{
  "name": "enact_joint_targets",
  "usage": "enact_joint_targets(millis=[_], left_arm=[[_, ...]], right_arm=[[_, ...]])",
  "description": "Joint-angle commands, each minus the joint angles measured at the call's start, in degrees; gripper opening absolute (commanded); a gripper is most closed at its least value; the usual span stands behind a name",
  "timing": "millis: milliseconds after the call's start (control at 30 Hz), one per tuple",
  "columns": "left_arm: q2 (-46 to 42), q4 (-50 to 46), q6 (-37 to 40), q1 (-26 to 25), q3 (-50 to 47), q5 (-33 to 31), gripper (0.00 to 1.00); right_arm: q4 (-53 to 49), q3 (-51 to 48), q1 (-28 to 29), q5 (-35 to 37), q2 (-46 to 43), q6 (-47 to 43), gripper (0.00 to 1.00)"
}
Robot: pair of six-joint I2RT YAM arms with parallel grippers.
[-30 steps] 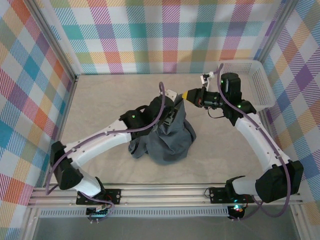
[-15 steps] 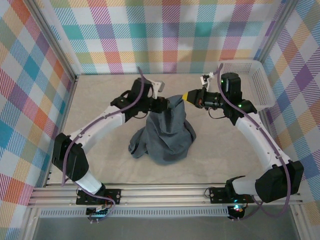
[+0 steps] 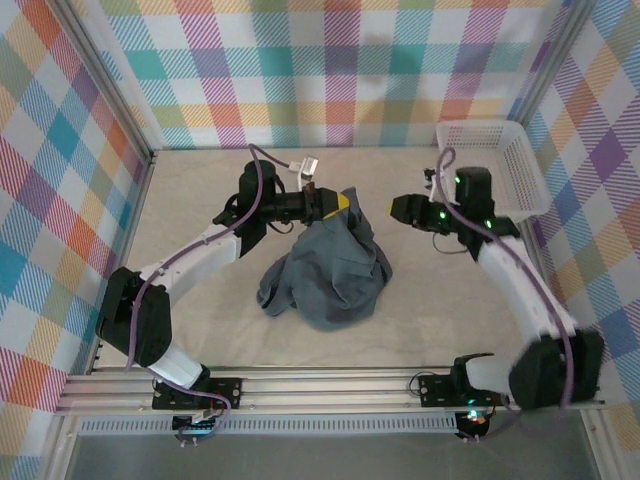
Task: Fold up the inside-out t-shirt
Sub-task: Turn the T-shirt inside out at the center of the table.
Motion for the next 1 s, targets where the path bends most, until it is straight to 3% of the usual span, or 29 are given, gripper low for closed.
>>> enact_joint_targets(millis=[0,167,267,300,400,600,700,967], left_arm=[[-2.8,2.1,-1.1,-0.1,0.1,3.4,0.0],[-2.6,0.8,-1.2,0.0,3.3,4.8,0.0],[-3.1,-1.3,0.2,-0.1,5.0,4.5,0.0],[-3.5,-3.8,2.1,-0.1,5.5,4.1,0.0],[-4.2,-9.1,5.8,-0.1,6.2,2.5,0.0],[-4.0,-8.4,5.4,-0.3,4.9,1.3,0.0],[-3.9,-7.7,5.1,-0.4,4.8,1.2,0.0],[-3.5,-7.8,5.3,-0.7,5.4,1.3,0.0]], right_arm=[[14.3,-9.0,6.9,3.2,-10.6,-14.2,0.46],[18.1,-10.7,13.0,7.4,-9.4,-17.5,0.47],[7.7,-4.5,12.9,24.6,-3.4,-7.0,0.46],[1.4,-0.6,12.6,26.2,-0.7,-2.5,0.44],[-8.3,7.0,12.8,16.3,5.9,3.8,0.44],[-10.6,7.2,15.1,12.9,6.2,17.8,0.56],[-13.2,8.8,17.1,15.3,7.3,18.9,0.62],[-18.2,15.4,18.5,24.3,13.9,19.9,0.63]])
